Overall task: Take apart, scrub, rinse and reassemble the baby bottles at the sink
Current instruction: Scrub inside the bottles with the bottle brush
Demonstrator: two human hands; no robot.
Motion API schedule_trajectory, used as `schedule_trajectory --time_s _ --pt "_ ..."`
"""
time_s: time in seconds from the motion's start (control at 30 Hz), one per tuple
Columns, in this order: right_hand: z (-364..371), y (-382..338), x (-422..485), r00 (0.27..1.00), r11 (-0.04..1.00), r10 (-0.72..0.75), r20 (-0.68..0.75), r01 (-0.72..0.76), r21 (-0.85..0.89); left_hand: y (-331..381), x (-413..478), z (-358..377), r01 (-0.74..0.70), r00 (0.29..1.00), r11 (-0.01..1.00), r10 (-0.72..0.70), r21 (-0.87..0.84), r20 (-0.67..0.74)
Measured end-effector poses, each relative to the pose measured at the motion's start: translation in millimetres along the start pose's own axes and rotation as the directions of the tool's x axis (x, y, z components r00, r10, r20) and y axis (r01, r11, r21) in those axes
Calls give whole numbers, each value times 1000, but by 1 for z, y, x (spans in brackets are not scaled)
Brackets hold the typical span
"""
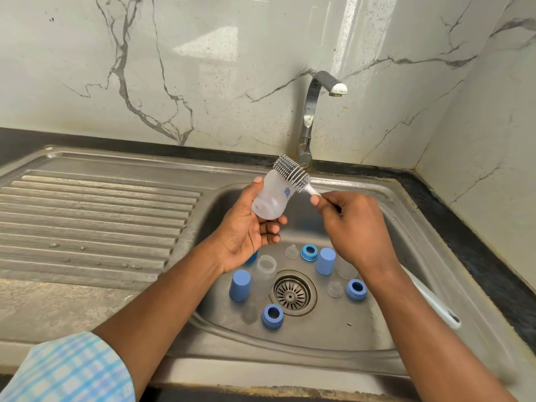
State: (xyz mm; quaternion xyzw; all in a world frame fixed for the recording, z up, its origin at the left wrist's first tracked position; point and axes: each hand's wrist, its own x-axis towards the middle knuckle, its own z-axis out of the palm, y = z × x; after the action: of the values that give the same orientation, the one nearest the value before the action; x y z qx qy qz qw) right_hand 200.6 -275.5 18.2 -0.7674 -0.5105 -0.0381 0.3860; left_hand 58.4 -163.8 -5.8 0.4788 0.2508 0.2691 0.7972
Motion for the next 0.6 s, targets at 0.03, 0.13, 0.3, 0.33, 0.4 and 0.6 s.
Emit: schedule_trajectory --time_s 0.03,0.13,0.3,0.33,0.4,0.6 --pt "0 1 0 1000 1000 0 -6 0 -8 -1 1 1 7 1000 1000 -6 8 -6" --pt "3 1 -2 996 998 -58 68 56 30 -2 3 -1 11 998 999 -13 -30 -54" --pt "-1 0 -2 954 982 -172 247 147 119 -1 7 -7 35 996 991 -45 -130 -75" --pt "-2 1 -2 955 983 -170 245 146 113 -1 7 -7 45 997 988 -54 -147 -61" --pt "-3 3 -1 976 990 -136 170 126 65 0 6 -7 66 997 981 -70 -184 -19" --pt "-4 10 3 996 997 -69 48 68 32 2 7 -8 68 998 962 -63 -264 28"
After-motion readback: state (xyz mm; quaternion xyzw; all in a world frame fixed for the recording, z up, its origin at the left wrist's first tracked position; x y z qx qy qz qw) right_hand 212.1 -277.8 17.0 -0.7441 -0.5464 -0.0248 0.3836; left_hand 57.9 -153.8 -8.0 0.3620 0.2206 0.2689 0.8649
